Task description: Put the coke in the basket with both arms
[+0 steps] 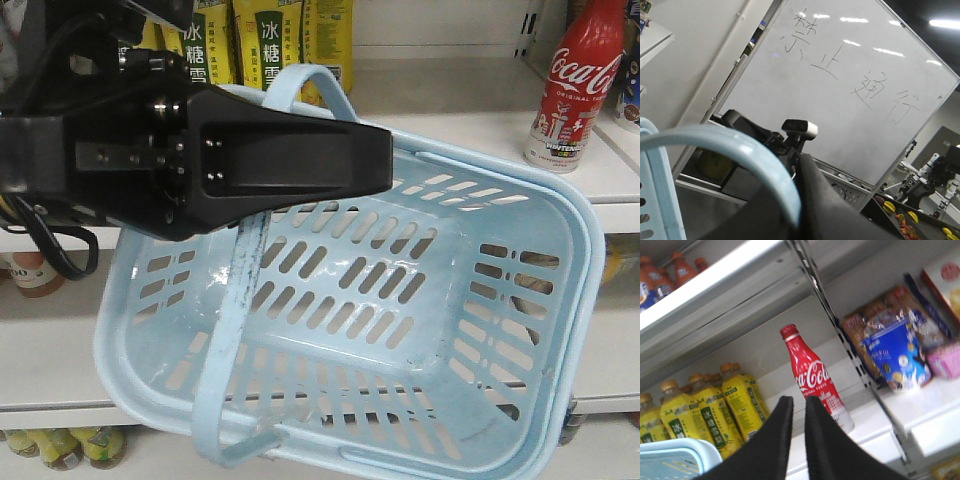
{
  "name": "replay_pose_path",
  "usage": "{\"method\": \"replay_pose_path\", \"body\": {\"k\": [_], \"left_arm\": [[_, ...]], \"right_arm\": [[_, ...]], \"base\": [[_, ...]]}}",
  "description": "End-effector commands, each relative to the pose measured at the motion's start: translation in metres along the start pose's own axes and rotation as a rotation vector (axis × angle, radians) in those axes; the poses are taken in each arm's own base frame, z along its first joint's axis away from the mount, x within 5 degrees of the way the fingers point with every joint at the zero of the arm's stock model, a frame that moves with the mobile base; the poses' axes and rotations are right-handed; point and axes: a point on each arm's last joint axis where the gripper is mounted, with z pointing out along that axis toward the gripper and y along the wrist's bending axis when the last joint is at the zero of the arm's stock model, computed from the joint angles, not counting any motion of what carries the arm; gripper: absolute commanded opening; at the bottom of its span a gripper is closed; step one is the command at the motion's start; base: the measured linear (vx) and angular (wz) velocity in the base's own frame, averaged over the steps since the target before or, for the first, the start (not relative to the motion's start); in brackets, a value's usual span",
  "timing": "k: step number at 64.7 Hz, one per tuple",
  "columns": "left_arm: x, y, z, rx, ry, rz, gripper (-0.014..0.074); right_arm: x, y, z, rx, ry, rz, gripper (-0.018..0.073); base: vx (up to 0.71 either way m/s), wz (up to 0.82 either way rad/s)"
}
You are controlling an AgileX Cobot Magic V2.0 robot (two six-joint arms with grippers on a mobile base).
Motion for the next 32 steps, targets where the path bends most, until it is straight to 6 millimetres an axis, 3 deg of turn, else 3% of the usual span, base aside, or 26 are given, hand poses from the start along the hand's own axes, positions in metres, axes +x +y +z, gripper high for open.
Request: {"method": "replay_pose_path", "body": {"k": [1,8,16,21,32], "left_arm": [[-0.006,-0.025,0.0,0.135,-0.009,0.054,-0.0006],[-0.006,-0.025,0.0,0.135,-0.009,0.054,-0.0006],[-0.006,-0.025,0.0,0.135,-0.009,0.054,-0.0006],[-0.006,-0.025,0.0,0.135,-0.009,0.054,-0.0006],[-0.006,-0.025,0.0,0.135,-0.009,0.054,-0.0006]], "right_arm": [[-0.018,0.01,0.009,-0.007,-0.012,-0.115,0.0211],[-0.018,0.01,0.016,-0.016,-0.023,-0.116,0.0417],[-0.024,0.014,0.021,-0.061,-0.102,-0.115,0.0571],[-0.028,0.017,0.026,-0.077,-0.119,-0.123,0.0606],[-0.042,0.025,0.05,-0.039,-0.026,-0.239,0.0589]], "base": [[0.0,0.0],[0.0,0.0],[0.0,0.0],[0.0,0.0],[0.0,0.0]]}}
